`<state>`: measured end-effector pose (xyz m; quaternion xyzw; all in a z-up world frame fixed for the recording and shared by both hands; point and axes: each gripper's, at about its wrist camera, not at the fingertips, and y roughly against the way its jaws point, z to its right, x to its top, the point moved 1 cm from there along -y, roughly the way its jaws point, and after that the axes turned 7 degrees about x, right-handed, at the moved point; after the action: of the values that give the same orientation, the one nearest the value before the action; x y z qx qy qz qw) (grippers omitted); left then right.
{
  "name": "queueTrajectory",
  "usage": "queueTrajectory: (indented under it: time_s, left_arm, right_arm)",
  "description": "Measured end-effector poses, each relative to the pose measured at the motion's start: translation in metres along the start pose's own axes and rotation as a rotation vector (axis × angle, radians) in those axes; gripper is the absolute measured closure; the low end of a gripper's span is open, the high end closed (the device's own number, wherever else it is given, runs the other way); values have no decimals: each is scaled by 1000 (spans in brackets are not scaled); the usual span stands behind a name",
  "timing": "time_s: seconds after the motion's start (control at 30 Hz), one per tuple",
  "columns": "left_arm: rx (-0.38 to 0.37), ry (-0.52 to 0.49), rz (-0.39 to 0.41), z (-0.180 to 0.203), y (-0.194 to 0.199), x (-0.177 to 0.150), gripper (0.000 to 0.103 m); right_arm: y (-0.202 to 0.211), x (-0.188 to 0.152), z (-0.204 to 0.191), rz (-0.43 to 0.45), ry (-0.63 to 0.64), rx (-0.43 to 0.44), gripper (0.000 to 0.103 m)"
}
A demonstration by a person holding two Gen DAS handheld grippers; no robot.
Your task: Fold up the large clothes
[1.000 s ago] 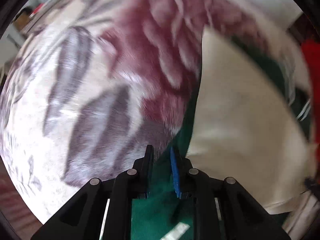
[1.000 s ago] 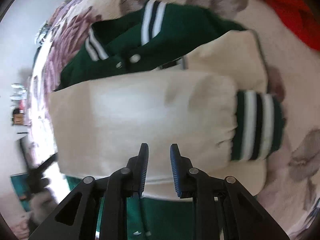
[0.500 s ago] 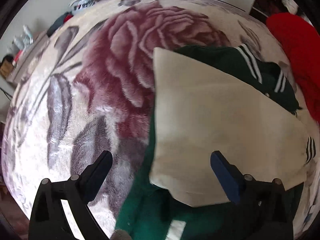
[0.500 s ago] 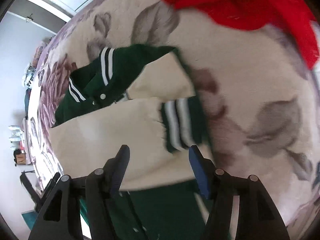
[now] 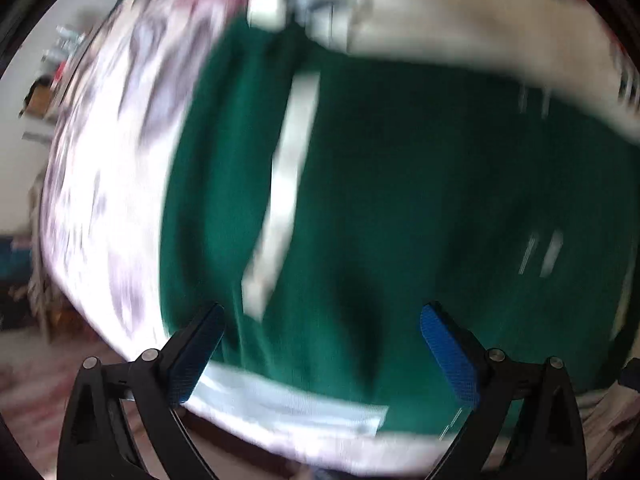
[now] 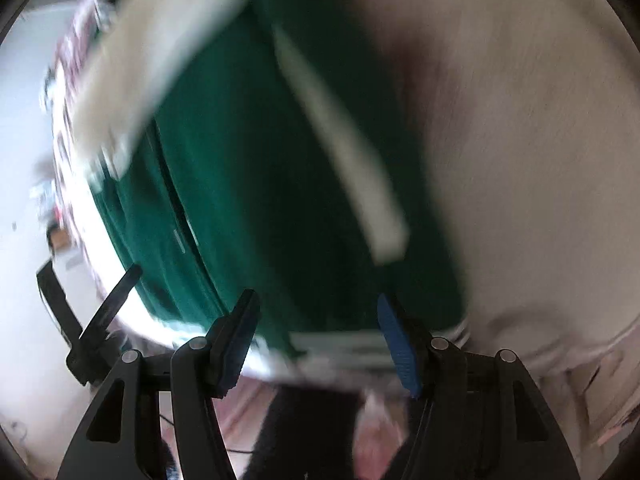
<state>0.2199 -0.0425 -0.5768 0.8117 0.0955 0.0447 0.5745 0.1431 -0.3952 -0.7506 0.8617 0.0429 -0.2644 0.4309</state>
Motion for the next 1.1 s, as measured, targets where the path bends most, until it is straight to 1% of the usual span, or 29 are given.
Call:
queueTrajectory:
  time_s: [0.07, 0.1, 0.13, 0.17, 0.2, 0.23, 0.3, 0.33, 0.37, 0.4, 0.43, 0.47, 0.5, 0.53, 0.6, 0.63, 0.67, 0.7, 0.73, 0.77, 0.8, 0.83, 0.87, 0.9, 0.93, 0.97, 1.0, 1.07, 1.1]
  left_arm:
    - [24, 26, -46, 3, -10, -25, 3]
    - [22, 64, -68, 4, -16, -38, 3]
    - [28, 81, -83, 5, -19, -43, 3]
    - [29, 101, -102, 6, -23, -48, 3]
    - [12, 129, -120, 8, -27, -52, 3]
    - [6, 141, -129, 9, -29, -53, 3]
    - [-2, 164, -130, 14, -35, -53, 3]
    - [-7, 165, -130, 16, -37, -52, 3]
    - [-8, 165, -129, 18, -40, -52, 3]
    - [-6, 164, -125, 20, -42, -51, 3]
    - [-1, 155, -122, 22, -43, -50, 3]
    - [3, 147, -118, 23, -42, -50, 3]
    - [7, 134, -106, 24, -40, -49, 3]
    - [8, 123, -101, 26, -38, -49, 3]
    - [9, 102, -95, 32, -29, -50, 3]
    - [25, 86, -77, 33, -21, -49, 3]
    - [51, 67, -56, 35, -13, -47, 3]
    - [69, 53, -35, 42, -1, -43, 3]
    - [87, 42, -6, 45, 8, -42, 3]
    - [123, 29, 35, 50, 18, -39, 3]
    - [154, 22, 61, 53, 23, -34, 3]
    - [167, 20, 76, 55, 27, -31, 3]
    - [174, 24, 94, 58, 28, -26, 3]
    - [179, 34, 108, 65, 28, -18, 3]
    - [182, 39, 110, 67, 28, -12, 3]
    - [177, 45, 109, 68, 27, -7, 3]
    - [169, 58, 109, 74, 25, 2, 3]
    - [172, 64, 112, 81, 23, 15, 3]
    - [166, 66, 115, 84, 28, 21, 3]
  right_arm:
    - [-24, -20, 15, -46, -63, 22, 40]
    - [-33, -29, 26, -54, -110, 30, 40]
    - [-36, -34, 35, -50, -162, 55, 40]
    - [-39, -40, 47, -37, -234, 118, 40]
    - [-42, -43, 56, -28, -281, 152, 40]
    - [-43, -46, 68, 0, -334, 182, 40]
    - [-42, -48, 85, 72, -396, 229, 40]
    - [-41, -46, 91, 124, -411, 247, 50]
    - [-41, -46, 97, 183, -416, 253, 62]
    - [-43, -45, 101, 198, -412, 213, 87]
    - [-48, -49, 106, 201, -416, 200, 98]
    - [-52, -57, 111, 192, -414, 198, 101]
    - [-57, -62, 110, 152, -384, 156, 103]
    - [-61, -71, 108, 98, -345, 127, 103]
    - [-56, -83, 105, 1, -302, 137, 103]
    - [-43, -87, 101, -25, -260, 129, 100]
    - [-26, -87, 98, -11, -221, 124, 100]
    - [2, -82, 90, 30, -152, 94, 93]
    - [23, -75, 84, 69, -100, 64, 75]
    - [43, -66, 79, 117, -59, 51, 65]
    - [64, -53, 74, 180, -11, 33, 48]
    - [81, -34, 67, 231, 45, -2, 43]
    - [93, -14, 57, 271, 86, -18, 43]
    - [104, 15, 46, 321, 129, -30, 43]
    - [107, 33, 41, 346, 152, -42, 43]
    - [108, 61, 30, 363, 173, -56, 43]
    - [107, 87, 20, 367, 180, -54, 43]
    - [102, 124, 8, 324, 182, -3, 44]
    - [98, 135, 4, 309, 183, 35, 56]
